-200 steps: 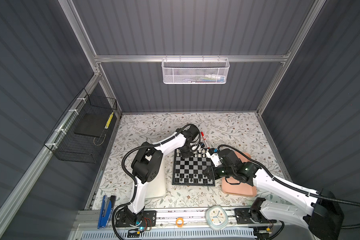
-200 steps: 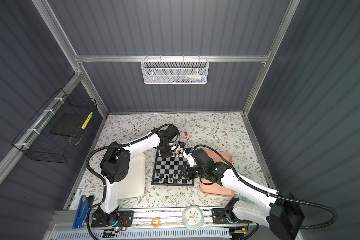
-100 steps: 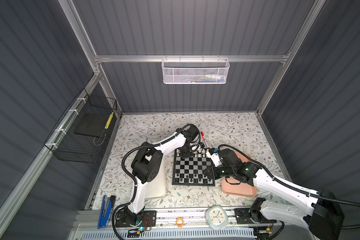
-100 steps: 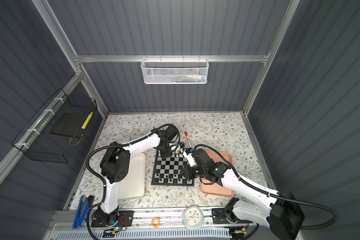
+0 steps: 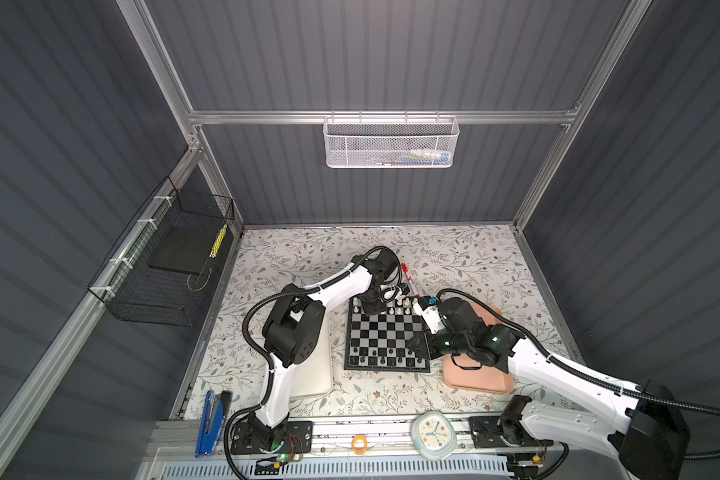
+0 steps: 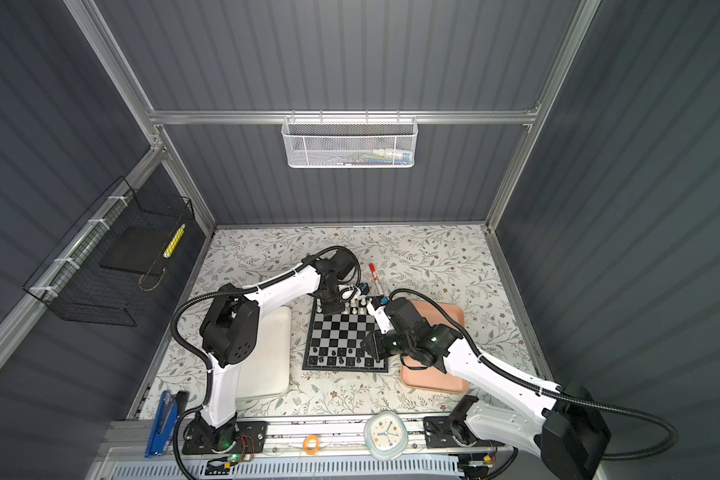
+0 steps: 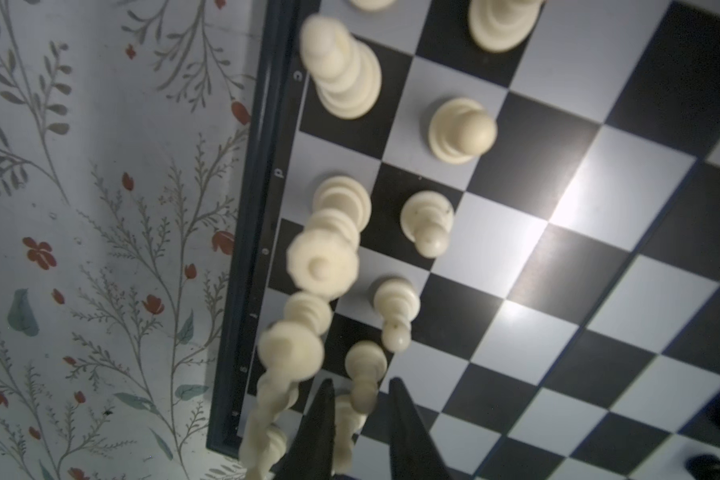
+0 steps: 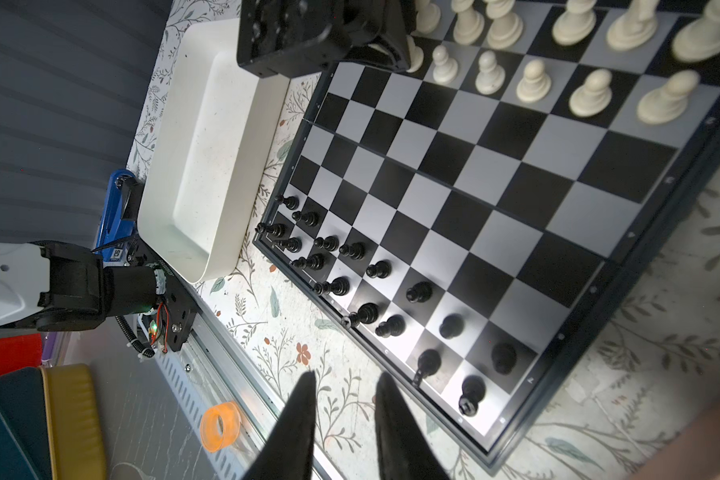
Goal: Set up the chess pieces on the board
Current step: 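Lower the white pawn onto an empty square in the white rows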
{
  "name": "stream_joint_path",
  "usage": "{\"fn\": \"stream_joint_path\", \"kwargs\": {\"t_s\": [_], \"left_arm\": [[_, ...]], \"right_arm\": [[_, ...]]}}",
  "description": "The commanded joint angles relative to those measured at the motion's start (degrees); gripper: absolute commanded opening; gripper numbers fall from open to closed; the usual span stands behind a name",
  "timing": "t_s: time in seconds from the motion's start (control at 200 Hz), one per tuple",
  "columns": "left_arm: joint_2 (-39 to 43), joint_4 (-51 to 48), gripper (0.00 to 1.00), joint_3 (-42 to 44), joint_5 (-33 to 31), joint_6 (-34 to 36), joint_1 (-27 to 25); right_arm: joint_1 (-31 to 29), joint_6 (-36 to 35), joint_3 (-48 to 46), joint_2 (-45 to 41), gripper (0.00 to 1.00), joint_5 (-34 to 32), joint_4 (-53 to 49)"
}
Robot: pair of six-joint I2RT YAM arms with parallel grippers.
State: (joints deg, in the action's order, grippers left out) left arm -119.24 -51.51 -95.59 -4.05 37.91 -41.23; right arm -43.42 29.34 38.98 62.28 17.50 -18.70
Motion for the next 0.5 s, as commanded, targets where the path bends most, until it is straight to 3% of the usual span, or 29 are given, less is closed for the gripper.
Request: {"fn": "stream_joint_path", "kwargs": {"t_s": [0.0,0.495], "left_arm": [[2.28,-2.16,0.25,-1.48,0.76,0.19,-0.43],[3.29,-3.86,0.28,-1.19,1.17,0.45,-0.42]], "right_arm": [[0.42,-0.81,0.89,-1.1,0.28,-0.35,-1.56],[1.89,-1.43,1.62,-2.78,0.29,1.14,-2.31]]}}
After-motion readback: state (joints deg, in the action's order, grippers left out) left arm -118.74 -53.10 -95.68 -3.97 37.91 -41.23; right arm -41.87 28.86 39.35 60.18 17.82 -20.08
